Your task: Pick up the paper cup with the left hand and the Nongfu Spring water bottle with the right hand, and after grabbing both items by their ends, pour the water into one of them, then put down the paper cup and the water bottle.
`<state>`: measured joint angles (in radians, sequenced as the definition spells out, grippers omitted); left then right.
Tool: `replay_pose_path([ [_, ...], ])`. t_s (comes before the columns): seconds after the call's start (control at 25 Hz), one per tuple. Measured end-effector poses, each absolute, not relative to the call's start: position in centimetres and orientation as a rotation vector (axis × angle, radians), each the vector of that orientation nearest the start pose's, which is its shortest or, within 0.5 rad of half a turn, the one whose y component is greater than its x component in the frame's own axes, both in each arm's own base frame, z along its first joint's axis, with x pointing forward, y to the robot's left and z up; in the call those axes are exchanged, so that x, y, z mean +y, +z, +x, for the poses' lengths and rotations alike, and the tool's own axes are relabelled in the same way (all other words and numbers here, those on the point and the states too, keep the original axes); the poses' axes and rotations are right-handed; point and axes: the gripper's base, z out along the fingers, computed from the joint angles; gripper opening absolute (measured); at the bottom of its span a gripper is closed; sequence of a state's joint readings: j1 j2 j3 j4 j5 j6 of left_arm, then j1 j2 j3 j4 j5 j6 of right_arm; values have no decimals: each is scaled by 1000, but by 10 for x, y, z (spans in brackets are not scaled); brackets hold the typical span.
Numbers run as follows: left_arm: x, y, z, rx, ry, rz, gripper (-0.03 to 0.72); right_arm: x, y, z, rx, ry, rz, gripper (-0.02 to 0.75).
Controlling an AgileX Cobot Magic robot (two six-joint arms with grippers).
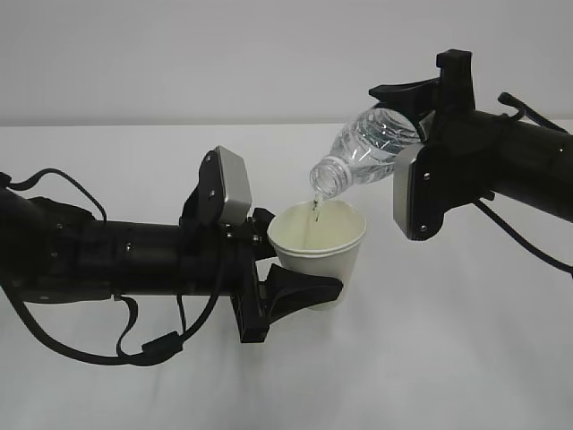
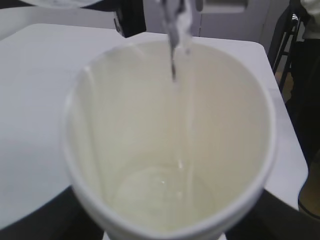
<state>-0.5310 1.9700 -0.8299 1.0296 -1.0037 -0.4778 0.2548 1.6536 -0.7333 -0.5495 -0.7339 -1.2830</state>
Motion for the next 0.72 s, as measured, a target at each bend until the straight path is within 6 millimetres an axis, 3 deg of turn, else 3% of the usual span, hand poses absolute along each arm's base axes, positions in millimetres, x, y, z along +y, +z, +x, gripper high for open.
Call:
replay_pose_path([
  [0.72, -233, 138, 266, 1512, -966, 1220, 450, 114, 216, 312, 753, -758, -1632, 447],
])
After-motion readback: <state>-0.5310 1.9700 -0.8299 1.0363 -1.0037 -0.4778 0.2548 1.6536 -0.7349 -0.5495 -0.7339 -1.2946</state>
